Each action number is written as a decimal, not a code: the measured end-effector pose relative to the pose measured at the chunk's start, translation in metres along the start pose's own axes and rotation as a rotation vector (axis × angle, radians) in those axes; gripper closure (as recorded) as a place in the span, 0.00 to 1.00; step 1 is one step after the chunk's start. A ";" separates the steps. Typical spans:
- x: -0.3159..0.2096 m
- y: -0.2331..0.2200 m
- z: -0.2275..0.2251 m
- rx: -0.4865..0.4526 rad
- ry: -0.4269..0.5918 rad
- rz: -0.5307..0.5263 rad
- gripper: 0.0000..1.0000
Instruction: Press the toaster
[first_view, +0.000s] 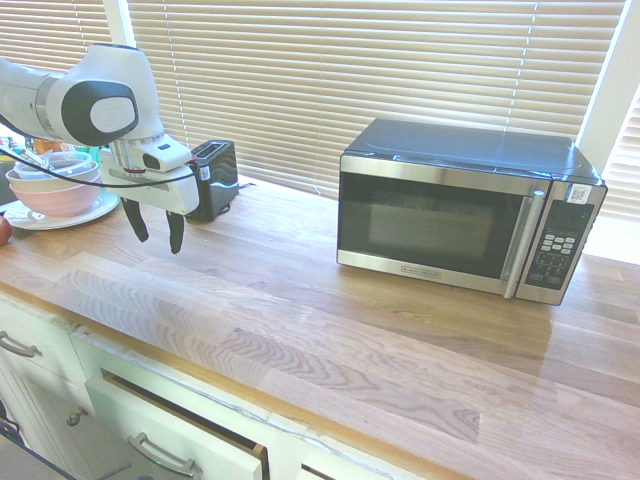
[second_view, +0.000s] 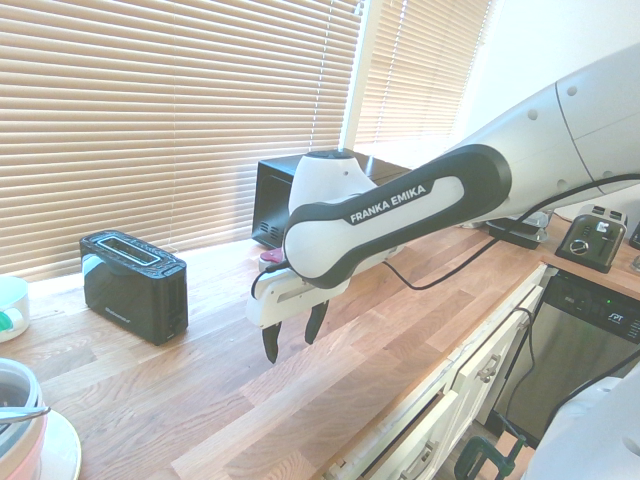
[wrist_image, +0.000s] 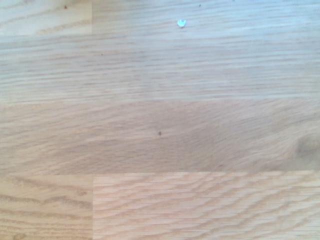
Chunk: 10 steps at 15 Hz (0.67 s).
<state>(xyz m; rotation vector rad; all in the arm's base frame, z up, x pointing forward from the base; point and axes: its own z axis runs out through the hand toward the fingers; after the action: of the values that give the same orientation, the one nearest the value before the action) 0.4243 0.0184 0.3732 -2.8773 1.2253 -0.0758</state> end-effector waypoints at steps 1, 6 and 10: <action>0.000 0.000 0.001 -0.001 -0.001 0.001 0.00; 0.003 -0.003 -0.003 0.021 0.036 -0.039 0.00; -0.009 -0.018 -0.015 0.062 0.115 -0.140 0.00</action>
<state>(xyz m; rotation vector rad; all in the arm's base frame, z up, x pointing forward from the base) 0.4303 0.0375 0.3889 -2.9362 1.0150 -0.2788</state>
